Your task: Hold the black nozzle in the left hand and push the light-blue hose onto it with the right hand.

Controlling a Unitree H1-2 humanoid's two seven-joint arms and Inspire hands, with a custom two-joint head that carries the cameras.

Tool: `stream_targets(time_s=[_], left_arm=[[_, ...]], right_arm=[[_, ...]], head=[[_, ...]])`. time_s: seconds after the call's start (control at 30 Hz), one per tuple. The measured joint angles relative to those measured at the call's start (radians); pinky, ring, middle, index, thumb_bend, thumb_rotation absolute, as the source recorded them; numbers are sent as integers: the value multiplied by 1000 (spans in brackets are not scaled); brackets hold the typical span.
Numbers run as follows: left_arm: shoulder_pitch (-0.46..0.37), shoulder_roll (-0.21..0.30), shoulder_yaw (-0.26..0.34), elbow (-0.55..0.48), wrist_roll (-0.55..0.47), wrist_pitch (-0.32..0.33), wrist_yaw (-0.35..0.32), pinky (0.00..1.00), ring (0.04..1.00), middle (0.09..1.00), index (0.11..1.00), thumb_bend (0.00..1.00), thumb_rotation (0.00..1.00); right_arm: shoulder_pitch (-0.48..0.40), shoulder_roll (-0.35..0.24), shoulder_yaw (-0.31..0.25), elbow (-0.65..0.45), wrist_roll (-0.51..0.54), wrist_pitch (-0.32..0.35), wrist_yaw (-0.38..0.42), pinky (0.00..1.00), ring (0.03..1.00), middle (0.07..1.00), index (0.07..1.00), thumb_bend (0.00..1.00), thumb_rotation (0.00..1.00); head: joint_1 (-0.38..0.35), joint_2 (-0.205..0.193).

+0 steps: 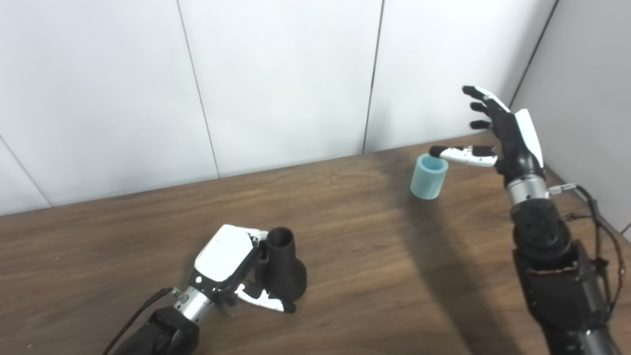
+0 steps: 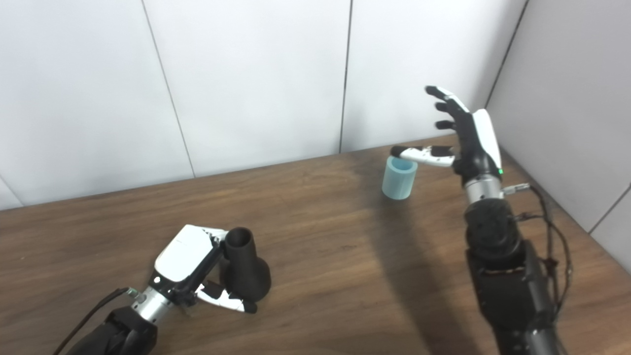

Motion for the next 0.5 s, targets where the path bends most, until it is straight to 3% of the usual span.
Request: stream_targets(time_s=[0.2, 0.33, 0.5], left_arm=[[-7, 15, -22, 1, -17, -1, 10, 350, 414, 452, 517, 504, 0], [-7, 17, -24, 1, -21, -1, 10, 354, 415, 453, 517, 504, 0], [-8, 18, -24, 1, -25, -2, 9, 356, 413, 455, 515, 504, 0]], right_arm=[[0, -21, 36, 74, 33, 6, 50, 751, 899, 938, 941, 888, 205], [-19, -21, 50, 143, 47, 6, 58, 776, 904, 937, 937, 851, 132], [-35, -21, 62, 205, 67, 5, 63, 792, 902, 936, 943, 866, 168]], head=[[-9, -6], [-11, -5], [-8, -3]])
